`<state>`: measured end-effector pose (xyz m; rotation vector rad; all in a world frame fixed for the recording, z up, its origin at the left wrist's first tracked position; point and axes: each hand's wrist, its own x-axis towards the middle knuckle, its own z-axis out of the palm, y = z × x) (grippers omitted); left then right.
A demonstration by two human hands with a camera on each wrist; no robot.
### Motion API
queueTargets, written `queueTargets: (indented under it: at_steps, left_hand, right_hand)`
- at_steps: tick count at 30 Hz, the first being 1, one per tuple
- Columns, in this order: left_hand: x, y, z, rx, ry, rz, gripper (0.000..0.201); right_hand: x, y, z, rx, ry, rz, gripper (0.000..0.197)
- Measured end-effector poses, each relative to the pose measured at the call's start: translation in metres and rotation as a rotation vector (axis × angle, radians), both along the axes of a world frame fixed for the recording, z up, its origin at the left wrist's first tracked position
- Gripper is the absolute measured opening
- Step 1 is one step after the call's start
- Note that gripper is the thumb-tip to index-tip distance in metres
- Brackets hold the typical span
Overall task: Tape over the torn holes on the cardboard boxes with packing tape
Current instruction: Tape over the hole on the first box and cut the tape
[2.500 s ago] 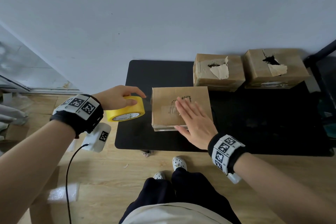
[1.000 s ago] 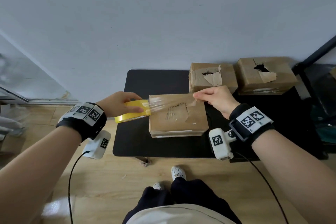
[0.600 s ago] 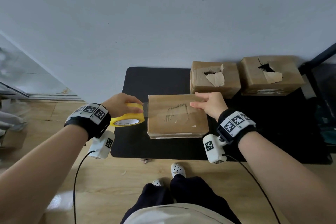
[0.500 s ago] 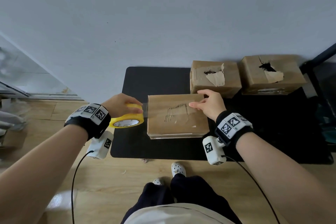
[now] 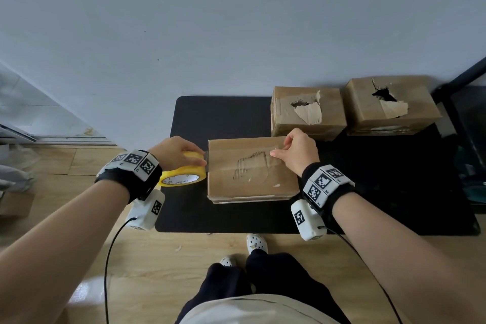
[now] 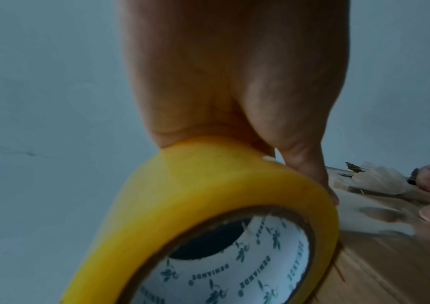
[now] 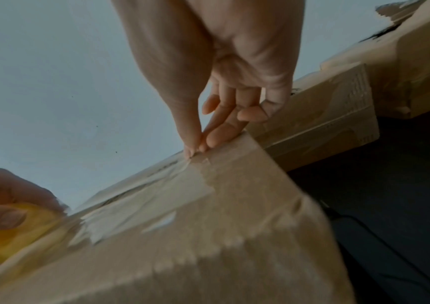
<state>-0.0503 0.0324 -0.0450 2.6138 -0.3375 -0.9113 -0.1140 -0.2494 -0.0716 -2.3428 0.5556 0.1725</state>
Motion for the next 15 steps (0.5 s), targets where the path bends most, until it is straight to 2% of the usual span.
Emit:
queueTargets:
  at_steps: [5,9,10,13,15]
  left_hand:
    - [0.0,-0.001,0.001,0.008,0.003,-0.002,0.034]
    - [0.001,-0.001,0.005,0.004,-0.004,-0.015,0.034]
    - [0.001,-0.001,0.006,0.005,-0.005,-0.025,0.033]
    - [0.002,-0.004,0.01,0.015,-0.005,-0.054,0.03]
    - [0.003,-0.005,0.012,0.02,-0.002,-0.073,0.03]
  right_hand:
    - [0.007,0.0,0.01,-0.162,0.07,0.093,0.039]
    - [0.008,-0.005,0.019,-0.33,0.181,0.17,0.055]
    - [0.007,-0.004,0.019,-0.363,0.138,0.203,0.055]
    - [-0.005,0.01,0.013,-0.393,-0.173,0.427,0.045]
    - [-0.015,0.03,0.008,-0.381,-0.212,0.65,0.057]
